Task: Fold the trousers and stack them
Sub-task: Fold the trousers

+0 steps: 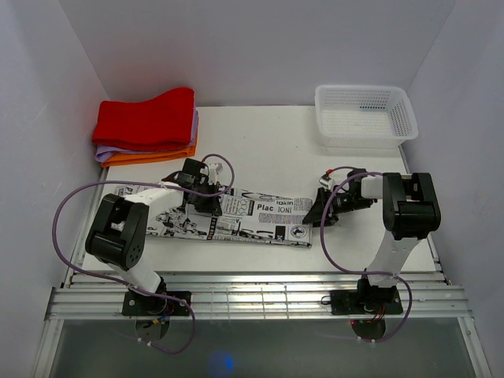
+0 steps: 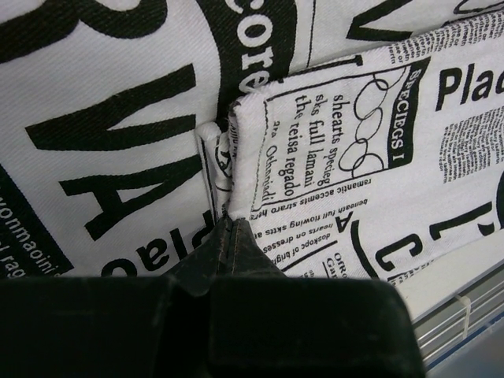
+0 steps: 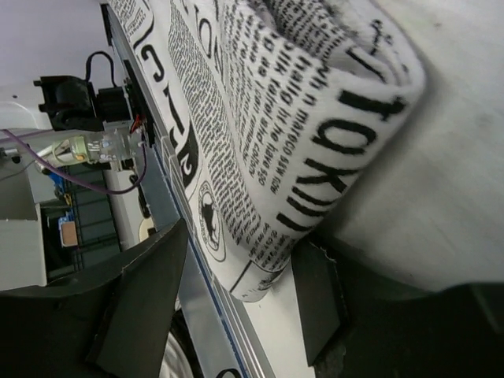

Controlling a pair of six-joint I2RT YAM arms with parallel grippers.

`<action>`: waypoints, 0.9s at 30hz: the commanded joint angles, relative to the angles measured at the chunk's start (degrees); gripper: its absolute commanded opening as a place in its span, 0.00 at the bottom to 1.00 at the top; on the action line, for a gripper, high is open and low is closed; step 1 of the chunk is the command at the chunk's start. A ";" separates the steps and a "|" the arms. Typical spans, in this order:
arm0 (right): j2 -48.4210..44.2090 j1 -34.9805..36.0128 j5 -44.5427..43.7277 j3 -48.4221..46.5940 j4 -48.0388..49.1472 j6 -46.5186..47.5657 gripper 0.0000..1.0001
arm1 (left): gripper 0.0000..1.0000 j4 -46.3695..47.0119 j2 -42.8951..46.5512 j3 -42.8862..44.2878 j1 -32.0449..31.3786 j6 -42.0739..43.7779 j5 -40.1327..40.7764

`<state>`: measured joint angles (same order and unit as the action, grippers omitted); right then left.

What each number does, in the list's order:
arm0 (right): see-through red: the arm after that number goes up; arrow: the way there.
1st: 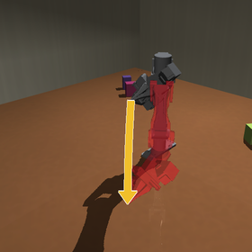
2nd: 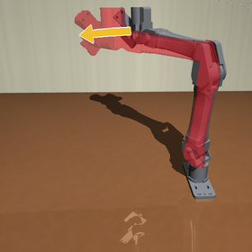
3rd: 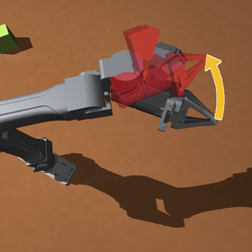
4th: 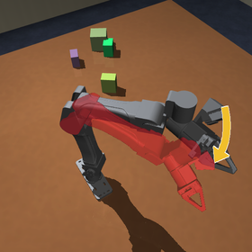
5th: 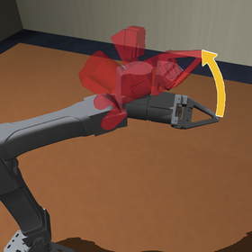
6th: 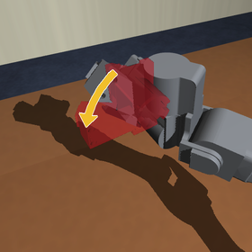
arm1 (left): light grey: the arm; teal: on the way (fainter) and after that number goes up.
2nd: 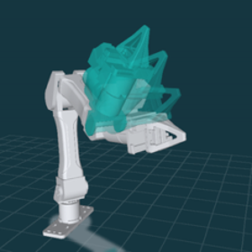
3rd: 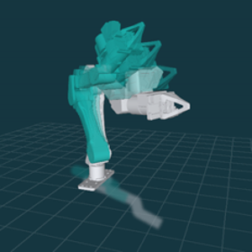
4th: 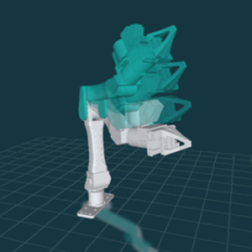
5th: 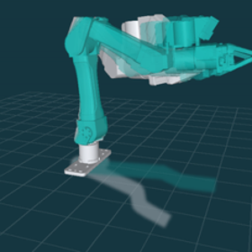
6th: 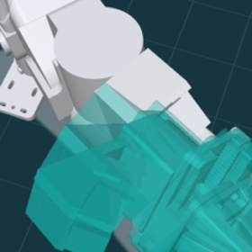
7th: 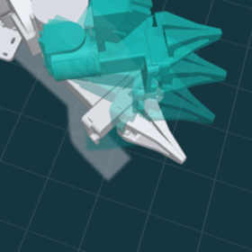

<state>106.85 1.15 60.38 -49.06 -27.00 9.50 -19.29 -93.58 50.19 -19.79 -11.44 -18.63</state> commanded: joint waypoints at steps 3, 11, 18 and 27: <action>1.34 4.74 -10.55 2.65 4.68 -0.35 0.59 | 0.00 0.48 -2.31 0.96 0.10 1.07 6.24; 0.99 3.34 -10.37 3.88 2.48 -1.40 0.62 | 0.00 1.18 -1.17 -0.80 1.07 -0.07 6.86; 1.34 1.67 -13.25 0.20 3.79 -3.86 0.08 | 0.00 1.18 -0.99 -1.06 1.42 -0.16 4.93; 5.73 -2.81 -23.46 -18.06 -1.46 -1.60 0.30 | 0.00 5.31 -3.01 -1.06 0.37 -7.70 -10.54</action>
<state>110.69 0.60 45.32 -61.73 -27.11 4.84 -14.59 -95.66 50.28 -19.31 -15.70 -25.47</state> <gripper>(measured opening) 0.239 0.009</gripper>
